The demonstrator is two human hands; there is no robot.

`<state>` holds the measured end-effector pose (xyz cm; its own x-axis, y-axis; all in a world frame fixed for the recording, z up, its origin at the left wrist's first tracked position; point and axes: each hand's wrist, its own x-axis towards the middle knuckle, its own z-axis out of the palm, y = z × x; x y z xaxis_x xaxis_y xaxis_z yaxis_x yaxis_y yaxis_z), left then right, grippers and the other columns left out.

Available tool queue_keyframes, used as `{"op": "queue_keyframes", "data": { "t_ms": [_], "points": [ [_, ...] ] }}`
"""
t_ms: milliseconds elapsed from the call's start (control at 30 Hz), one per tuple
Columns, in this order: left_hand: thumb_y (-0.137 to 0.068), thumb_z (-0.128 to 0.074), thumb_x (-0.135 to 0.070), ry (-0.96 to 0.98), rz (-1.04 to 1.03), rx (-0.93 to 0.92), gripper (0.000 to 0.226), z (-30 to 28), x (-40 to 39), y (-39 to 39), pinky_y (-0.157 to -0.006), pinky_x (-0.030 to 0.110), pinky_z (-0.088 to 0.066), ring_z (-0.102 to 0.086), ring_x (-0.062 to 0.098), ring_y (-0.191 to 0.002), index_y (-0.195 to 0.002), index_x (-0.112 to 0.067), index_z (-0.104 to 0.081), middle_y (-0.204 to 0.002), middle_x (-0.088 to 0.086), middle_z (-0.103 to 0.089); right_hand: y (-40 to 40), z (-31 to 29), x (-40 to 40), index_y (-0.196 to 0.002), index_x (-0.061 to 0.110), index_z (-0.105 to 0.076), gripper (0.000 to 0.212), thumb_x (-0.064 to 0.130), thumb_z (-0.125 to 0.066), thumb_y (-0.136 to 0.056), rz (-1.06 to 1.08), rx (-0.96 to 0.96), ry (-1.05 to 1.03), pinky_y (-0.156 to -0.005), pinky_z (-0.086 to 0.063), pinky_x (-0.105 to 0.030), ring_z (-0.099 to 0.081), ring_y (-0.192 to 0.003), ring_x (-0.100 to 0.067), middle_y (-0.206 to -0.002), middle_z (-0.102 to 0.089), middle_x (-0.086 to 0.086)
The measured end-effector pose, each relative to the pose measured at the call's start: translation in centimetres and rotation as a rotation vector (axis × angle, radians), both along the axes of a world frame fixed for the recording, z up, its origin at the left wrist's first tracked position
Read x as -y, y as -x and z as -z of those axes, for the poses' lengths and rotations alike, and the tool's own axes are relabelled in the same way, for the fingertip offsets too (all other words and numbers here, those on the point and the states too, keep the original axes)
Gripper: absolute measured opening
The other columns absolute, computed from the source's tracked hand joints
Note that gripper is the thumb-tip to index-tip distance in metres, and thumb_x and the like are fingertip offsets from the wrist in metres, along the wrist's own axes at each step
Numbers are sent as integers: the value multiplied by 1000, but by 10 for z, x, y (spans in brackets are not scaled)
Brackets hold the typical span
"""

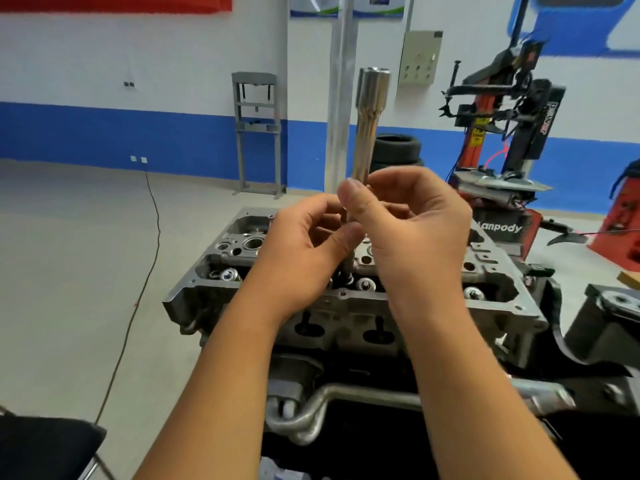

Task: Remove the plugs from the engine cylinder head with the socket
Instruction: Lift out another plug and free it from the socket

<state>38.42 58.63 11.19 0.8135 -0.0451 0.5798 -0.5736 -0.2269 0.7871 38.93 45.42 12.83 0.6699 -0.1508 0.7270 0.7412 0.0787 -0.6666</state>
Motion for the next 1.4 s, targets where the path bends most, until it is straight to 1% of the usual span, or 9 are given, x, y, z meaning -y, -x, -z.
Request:
{"op": "queue_keyframes", "data": {
  "t_ms": [167,333,467,633,733,900,1000,1200,1400],
  "points": [
    [-99,-65,-38,18,52,-23,27,-2,3,-2,-82,53,-64,-76,23,-96,-125,-29,-69,-106,0,-78,-17,-2,-9,-83,21,-73,12,20,-85,-86,66,-7,-8,-70,-59,-34,-71,-71,-13,-77,-74,3],
    [-111,-46,-24,-15,220,-42,31,-13,-7,-7,-88,35,-62,-73,15,-111,-137,-25,-62,-119,-3,-76,-27,-8,-5,-101,15,-72,7,20,-67,-100,-10,-68,208,-90,-58,-51,-71,-96,-22,-100,-74,-6],
    [-102,-62,-13,10,137,30,28,-9,-17,-16,-79,40,-64,-76,21,-103,-130,-16,-66,-115,1,-78,-27,-16,5,-102,12,-75,17,20,-60,-104,-194,-92,287,-72,-63,-35,-75,-86,-16,-91,-77,-4],
    [-85,-85,-17,69,92,133,33,-5,-12,-20,-76,47,-65,-74,38,-91,-114,-12,-69,-101,14,-74,-21,-11,-4,-101,10,-68,15,17,-78,-91,-332,-85,28,-69,-60,-28,-78,-79,-18,-88,-79,-6],
    [-89,-80,-14,59,70,181,21,-5,-10,-24,-68,28,-61,-74,23,-82,-107,-15,-70,-93,3,-74,-22,-7,-13,-93,8,-66,13,16,-76,-92,-313,-132,-116,-69,-62,-32,-76,-76,-20,-87,-78,-9],
    [-110,-49,-15,56,264,12,32,-7,-12,-17,-79,28,-61,-75,19,-107,-138,-13,-63,-120,3,-76,-23,-10,-15,-92,15,-75,19,26,-63,-103,-263,-175,-19,-69,-62,-33,-70,-80,-16,-89,-75,-11],
    [-107,-55,-15,1,121,46,29,-8,-10,-18,-78,32,-63,-76,17,-103,-134,-18,-67,-114,-3,-78,-21,-11,-15,-92,16,-74,23,30,-60,-104,-321,-233,-37,-64,-58,-25,-68,-79,-9,-86,-74,-3],
    [-83,-81,-29,174,-52,119,27,6,1,-17,-75,31,-61,-77,20,-91,-107,-18,-73,-98,3,-79,-15,-4,-21,-92,11,-68,26,36,-73,-86,-325,-199,-173,-85,-61,-59,-72,-82,-22,-97,-76,-18],
    [-110,-49,-25,105,164,0,32,3,-2,-15,-81,28,-59,-74,17,-108,-136,-19,-66,-120,0,-76,-18,1,-23,-93,14,-75,27,39,-64,-95,-282,-173,-162,-74,-58,-29,-65,-76,-8,-77,-69,5]
  ]
}}
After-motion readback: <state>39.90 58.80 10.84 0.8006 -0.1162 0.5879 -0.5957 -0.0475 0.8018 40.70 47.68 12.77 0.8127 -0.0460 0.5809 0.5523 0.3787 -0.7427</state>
